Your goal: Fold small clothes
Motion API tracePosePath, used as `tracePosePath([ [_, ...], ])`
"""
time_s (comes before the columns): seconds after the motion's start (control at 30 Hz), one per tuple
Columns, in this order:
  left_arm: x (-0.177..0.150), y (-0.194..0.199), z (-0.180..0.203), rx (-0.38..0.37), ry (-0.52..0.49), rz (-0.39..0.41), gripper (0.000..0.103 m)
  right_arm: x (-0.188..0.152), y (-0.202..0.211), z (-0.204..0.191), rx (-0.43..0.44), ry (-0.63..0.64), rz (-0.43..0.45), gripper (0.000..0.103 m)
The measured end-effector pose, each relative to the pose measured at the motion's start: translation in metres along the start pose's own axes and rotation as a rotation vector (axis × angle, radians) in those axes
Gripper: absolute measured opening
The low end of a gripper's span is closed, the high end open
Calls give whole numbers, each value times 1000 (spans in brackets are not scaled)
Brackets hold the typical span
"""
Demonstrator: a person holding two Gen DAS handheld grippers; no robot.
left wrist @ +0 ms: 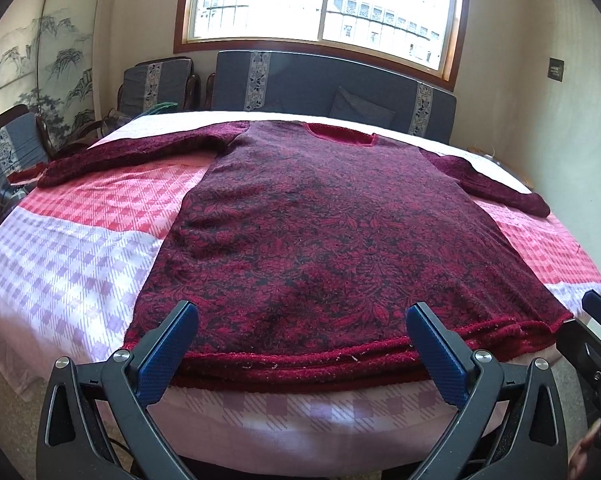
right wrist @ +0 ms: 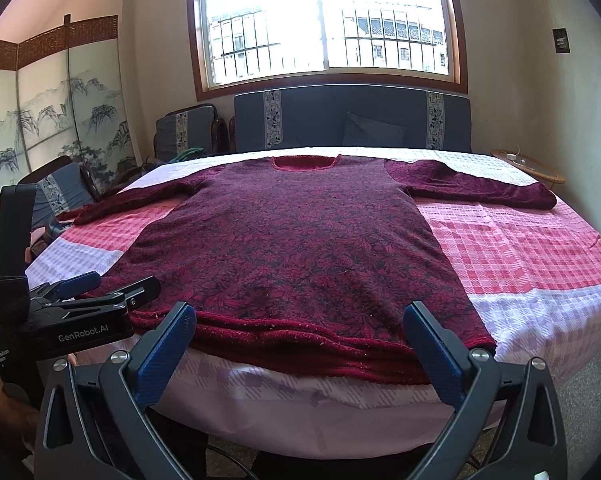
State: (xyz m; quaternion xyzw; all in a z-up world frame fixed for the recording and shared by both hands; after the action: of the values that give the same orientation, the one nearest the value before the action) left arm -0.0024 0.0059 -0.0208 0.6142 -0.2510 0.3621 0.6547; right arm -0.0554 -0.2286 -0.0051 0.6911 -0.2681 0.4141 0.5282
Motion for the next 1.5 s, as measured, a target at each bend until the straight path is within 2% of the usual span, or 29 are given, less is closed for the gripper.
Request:
tracePosePath([
  [0.53, 9, -3, 8, 37, -38, 19, 103, 3, -5, 2, 12, -8, -16, 103],
  [0.9, 23, -10, 17, 59, -81, 30, 103, 4, -16, 18, 30, -49, -37, 103],
  [1.5, 57, -54, 25, 101, -129, -12, 103, 24, -58, 32, 118, -25, -95, 103],
])
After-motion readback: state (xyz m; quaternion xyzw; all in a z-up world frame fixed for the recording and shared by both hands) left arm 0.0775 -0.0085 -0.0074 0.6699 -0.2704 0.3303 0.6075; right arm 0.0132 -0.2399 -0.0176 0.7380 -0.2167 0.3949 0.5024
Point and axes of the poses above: each gripper's, at about its wrist camera, not at the fingertips, and y roughly against the way its jaws point, z to its right, x to its top, the point moved 1 cm from there along -y, roughly the way its jaws point, and after that the axes turned 1 degree about -y, right-handed, at the moved point
